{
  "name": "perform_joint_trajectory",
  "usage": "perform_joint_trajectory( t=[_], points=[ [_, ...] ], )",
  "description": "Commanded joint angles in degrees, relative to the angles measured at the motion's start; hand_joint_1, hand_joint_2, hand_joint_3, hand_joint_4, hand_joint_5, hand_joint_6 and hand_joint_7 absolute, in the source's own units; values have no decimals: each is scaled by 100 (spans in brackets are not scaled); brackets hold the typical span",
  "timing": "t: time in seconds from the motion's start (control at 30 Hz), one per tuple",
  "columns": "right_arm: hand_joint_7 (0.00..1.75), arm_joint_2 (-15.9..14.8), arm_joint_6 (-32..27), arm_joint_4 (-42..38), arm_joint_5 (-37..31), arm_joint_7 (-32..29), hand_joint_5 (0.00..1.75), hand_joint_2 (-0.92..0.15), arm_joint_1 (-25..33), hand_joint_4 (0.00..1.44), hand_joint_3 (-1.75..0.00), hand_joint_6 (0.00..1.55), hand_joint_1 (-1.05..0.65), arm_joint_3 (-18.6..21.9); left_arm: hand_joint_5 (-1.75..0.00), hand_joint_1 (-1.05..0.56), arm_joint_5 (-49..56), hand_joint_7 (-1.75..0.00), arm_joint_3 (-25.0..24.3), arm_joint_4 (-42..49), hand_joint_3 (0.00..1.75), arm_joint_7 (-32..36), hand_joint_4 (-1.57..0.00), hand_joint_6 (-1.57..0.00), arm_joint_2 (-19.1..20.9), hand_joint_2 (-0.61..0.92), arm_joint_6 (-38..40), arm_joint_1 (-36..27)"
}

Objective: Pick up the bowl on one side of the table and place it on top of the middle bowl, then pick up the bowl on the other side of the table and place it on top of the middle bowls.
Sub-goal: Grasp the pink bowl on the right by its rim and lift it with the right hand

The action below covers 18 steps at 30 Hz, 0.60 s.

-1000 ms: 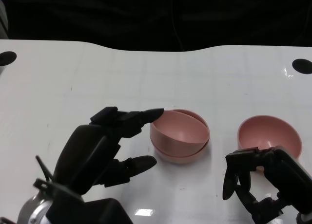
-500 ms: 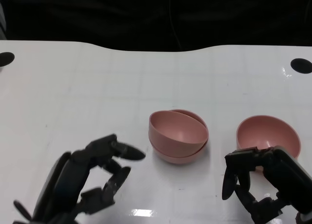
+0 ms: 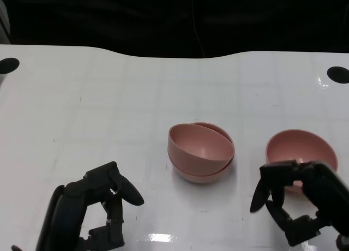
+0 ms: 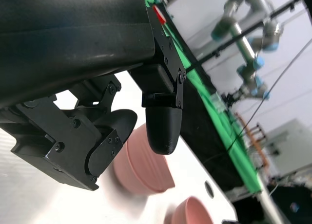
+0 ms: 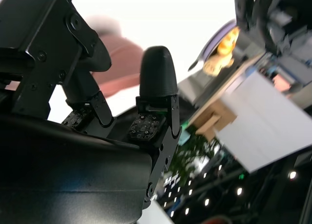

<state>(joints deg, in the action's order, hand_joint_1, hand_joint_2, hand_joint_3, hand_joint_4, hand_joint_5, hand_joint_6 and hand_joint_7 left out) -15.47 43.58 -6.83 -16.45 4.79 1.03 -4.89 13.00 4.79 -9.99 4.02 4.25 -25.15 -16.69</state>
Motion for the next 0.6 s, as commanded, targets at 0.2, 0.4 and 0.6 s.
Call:
perform_joint_trajectory(
  t=[0.2,0.4,0.6],
  points=[
    [48,-133,-2044,1970,-1370,-1,95,-67,452,33,-28,46,-25,459,-172,-3,136,-156,-57,438,163,109,-97,-86,4,25,-481,175],
    [29,-286,-3311,2827,-2326,335,78,-76,502,25,-2,37,-37,518,-173,-1,174,-156,-72,550,165,123,-97,-87,-1,23,-607,250],
    [20,-540,-4012,3151,-3119,736,68,-76,456,23,0,36,-46,377,-172,-1,223,-156,-87,596,166,129,-97,-87,14,22,-642,286]
  ],
)
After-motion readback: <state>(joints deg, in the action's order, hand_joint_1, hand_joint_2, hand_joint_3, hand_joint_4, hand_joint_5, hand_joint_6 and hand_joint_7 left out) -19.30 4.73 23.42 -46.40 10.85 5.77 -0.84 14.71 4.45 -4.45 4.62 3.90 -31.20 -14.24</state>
